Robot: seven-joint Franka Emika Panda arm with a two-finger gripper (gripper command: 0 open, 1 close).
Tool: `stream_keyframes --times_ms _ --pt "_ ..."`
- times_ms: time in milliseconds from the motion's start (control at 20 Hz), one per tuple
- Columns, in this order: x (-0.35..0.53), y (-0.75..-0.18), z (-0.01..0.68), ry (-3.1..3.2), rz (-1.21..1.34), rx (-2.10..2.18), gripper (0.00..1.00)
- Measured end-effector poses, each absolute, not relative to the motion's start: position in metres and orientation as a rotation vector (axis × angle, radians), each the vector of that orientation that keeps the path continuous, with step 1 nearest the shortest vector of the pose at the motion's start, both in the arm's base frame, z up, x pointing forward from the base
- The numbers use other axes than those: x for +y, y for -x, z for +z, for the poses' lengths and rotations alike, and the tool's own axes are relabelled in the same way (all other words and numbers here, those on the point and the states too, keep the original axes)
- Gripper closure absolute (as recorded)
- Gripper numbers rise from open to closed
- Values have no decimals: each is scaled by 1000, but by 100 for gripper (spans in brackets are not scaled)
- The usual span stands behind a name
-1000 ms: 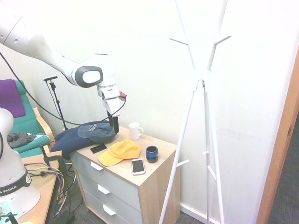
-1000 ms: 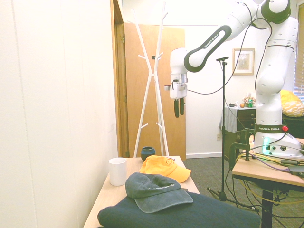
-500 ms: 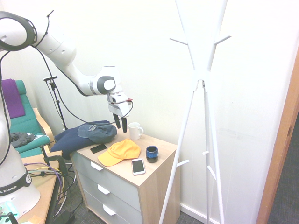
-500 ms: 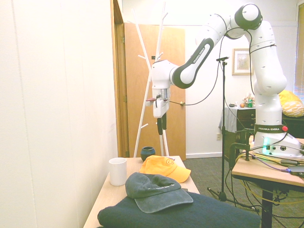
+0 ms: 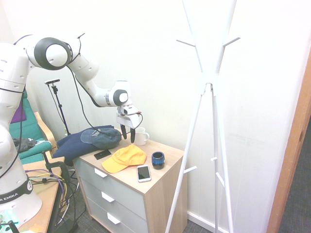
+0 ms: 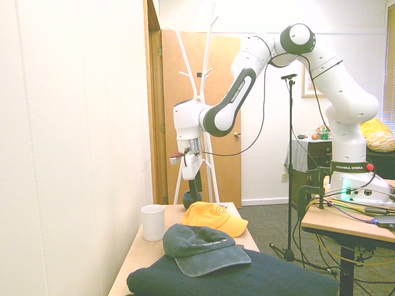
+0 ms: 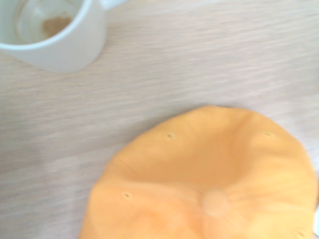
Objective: Hang the cap
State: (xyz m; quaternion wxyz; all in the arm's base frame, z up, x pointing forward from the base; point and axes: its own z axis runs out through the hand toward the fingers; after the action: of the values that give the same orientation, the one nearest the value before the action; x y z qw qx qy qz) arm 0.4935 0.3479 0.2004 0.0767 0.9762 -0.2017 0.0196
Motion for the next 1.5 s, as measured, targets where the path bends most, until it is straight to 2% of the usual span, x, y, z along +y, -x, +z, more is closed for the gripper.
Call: stream_keyframes --times_ms 100,150,500,1500 --pt "352 -499 188 -2913 54 -598 0" --pt "351 -502 182 -2904 51 -595 100" --pt "354 -520 168 -2886 70 -588 100" --pt "354 -502 154 -2829 31 -573 100"
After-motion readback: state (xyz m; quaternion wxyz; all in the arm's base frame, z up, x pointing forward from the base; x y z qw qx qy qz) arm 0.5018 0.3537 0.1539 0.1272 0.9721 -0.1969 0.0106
